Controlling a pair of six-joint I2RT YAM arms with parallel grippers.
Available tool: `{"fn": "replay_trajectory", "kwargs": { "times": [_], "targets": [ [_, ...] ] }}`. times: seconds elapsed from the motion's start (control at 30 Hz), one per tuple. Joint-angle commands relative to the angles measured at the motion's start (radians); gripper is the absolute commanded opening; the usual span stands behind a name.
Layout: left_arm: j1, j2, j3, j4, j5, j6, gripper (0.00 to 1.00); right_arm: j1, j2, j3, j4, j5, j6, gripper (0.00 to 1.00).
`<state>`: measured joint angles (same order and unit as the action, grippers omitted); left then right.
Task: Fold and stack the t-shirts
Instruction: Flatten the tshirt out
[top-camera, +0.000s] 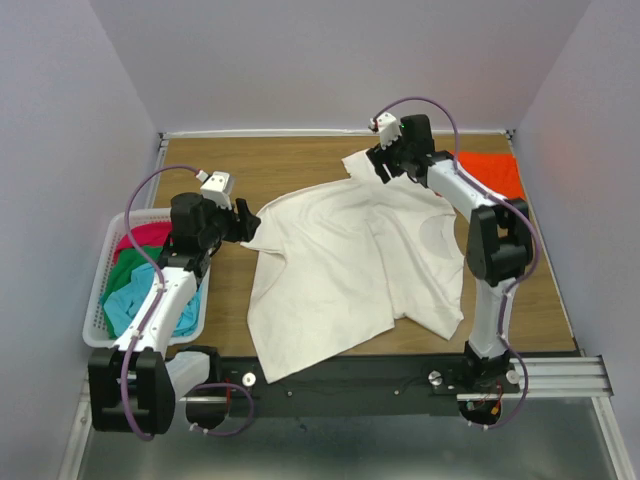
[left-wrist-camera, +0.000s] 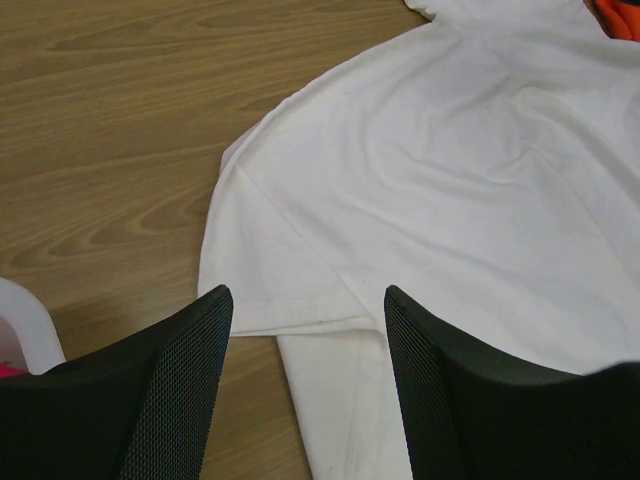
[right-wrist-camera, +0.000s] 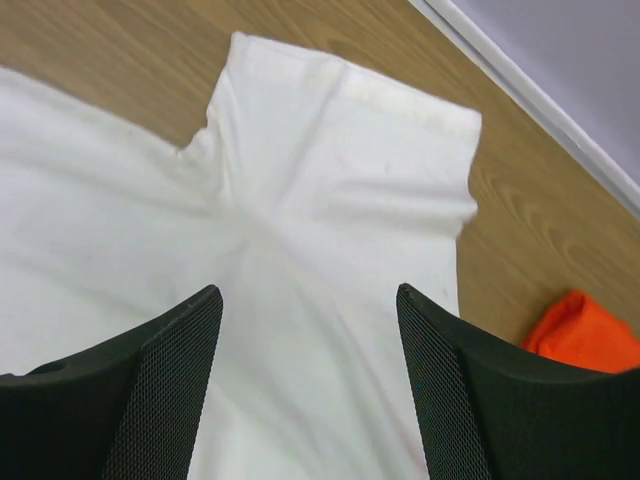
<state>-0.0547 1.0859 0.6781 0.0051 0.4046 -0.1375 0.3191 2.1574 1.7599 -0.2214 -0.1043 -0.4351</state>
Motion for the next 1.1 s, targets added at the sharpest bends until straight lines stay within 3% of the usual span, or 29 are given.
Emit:
{"fn": "replay_trajectory", "kwargs": {
  "times": [0.0,0.17,0.3,0.4,0.57,1.07],
  "targets": [
    [-0.004,-0.003,0.011,0.001,0.013,-0.023,0.7,-0.047,-0.252,-0.259,-0.076,-0.214,0.044,0.76],
    [-0.005,0.081,0.015,-0.013,-0.003,-0.062,0.64,-0.087,-0.451,-0.502,-0.153,-0.242,0.059,0.61],
    [-0.004,0.15,0.044,-0.068,-0.016,-0.065,0.59,-0.207,-0.533,-0.628,-0.165,-0.308,0.12,0.49],
    [-0.005,0.152,0.046,-0.07,0.002,-0.053,0.59,-0.291,-0.545,-0.68,-0.188,-0.357,0.136,0.47],
    [-0.004,0.118,0.041,-0.067,0.02,-0.04,0.59,-0.311,-0.528,-0.727,-0.257,-0.348,0.092,0.44],
    [-0.007,0.118,0.038,-0.059,0.037,-0.05,0.59,-0.311,-0.487,-0.833,-0.429,-0.112,-0.093,0.35]
  ]
}}
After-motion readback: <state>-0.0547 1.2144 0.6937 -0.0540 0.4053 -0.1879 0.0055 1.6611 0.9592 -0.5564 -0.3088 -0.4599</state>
